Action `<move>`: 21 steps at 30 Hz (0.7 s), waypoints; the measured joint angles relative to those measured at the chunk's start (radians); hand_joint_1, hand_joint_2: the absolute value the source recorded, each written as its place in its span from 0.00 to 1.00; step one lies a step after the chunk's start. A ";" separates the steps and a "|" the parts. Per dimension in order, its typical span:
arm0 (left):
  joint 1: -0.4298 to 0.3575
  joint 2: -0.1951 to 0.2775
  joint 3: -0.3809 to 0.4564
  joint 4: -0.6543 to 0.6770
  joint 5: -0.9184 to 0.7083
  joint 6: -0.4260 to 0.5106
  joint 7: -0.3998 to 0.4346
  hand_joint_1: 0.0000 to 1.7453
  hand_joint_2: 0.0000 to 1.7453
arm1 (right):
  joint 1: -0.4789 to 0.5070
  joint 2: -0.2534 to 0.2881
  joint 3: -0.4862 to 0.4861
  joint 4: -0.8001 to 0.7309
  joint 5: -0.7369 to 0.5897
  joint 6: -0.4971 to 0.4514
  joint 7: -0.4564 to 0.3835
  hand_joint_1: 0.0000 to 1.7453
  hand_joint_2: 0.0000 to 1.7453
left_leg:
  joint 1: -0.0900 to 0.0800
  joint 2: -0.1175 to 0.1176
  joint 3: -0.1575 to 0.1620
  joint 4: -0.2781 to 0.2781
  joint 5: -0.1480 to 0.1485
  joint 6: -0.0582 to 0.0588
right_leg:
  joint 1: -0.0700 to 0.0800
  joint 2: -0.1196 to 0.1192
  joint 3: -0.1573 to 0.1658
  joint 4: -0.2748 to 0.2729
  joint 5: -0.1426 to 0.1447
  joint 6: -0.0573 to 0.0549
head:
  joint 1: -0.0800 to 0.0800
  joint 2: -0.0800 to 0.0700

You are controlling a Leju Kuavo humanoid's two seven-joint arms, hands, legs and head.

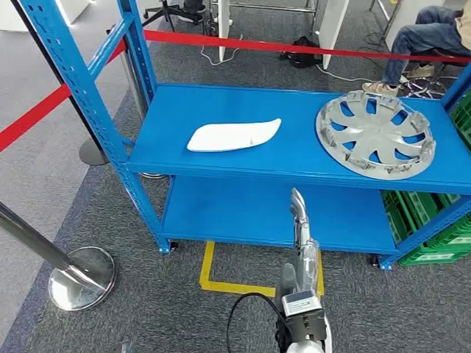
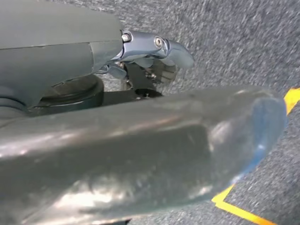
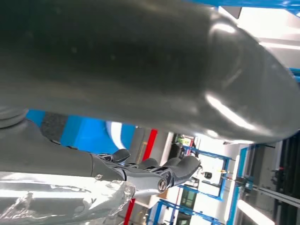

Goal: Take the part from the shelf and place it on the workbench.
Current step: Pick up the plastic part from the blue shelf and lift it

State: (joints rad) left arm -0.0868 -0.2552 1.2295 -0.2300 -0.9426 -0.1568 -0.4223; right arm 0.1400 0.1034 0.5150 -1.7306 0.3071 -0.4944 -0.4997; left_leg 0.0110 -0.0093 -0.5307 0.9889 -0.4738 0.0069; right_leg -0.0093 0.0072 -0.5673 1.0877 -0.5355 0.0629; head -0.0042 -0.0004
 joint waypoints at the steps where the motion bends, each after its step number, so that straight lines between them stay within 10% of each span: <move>1: 0.000 0.000 0.000 0.000 0.000 0.002 0.001 0.00 0.00 | 0.000 0.000 0.000 0.000 0.000 0.000 0.000 0.00 0.00 | 0.000 0.000 0.001 0.000 -0.001 0.001 | 0.000 0.000 -0.010 0.017 -0.008 0.001 | 0.001 0.000; 4: 0.000 0.000 0.000 0.000 0.000 0.017 0.007 0.00 0.00 | 0.002 0.000 0.001 0.000 0.000 -0.001 0.001 0.00 0.00 | -0.003 0.000 0.006 0.000 -0.010 0.006 | 0.000 0.000 -0.100 0.164 -0.067 0.003 | 0.004 0.000; 9: -0.002 -0.004 0.000 0.000 0.001 0.036 0.017 0.00 0.00 | 0.004 -0.003 0.005 -0.001 0.000 -0.004 0.004 0.00 0.00 | -0.006 -0.005 0.060 0.006 -0.064 -0.028 | 0.005 0.000 -0.065 -0.046 0.120 -0.034 | 0.006 0.000; 15: 0.000 -0.003 -0.001 0.000 -0.003 0.023 0.005 0.00 0.00 | 0.003 -0.003 0.008 -0.001 -0.001 -0.004 0.003 0.00 0.00 | -0.003 -0.003 -0.128 0.291 -0.151 -0.053 | -0.002 -0.006 -0.036 -0.061 0.105 -0.055 | 0.001 0.000; 21: -0.004 -0.003 -0.001 0.000 0.000 0.052 0.019 0.00 0.00 | -0.004 -0.003 0.013 -0.002 0.000 0.000 0.005 0.00 0.00 | -0.001 0.000 -0.061 0.028 0.021 -0.043 | 0.000 0.003 -0.017 -0.058 0.088 -0.036 | -0.001 0.000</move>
State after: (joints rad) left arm -0.0909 -0.2586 1.2284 -0.2300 -0.9425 -0.1049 -0.4031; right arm 0.1357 0.1002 0.5276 -1.7321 0.3071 -0.4945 -0.4947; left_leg 0.0098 -0.0088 -0.5917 1.0166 -0.4524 -0.0365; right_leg -0.0088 0.0101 -0.5847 1.0300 -0.4471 0.0267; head -0.0050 -0.0004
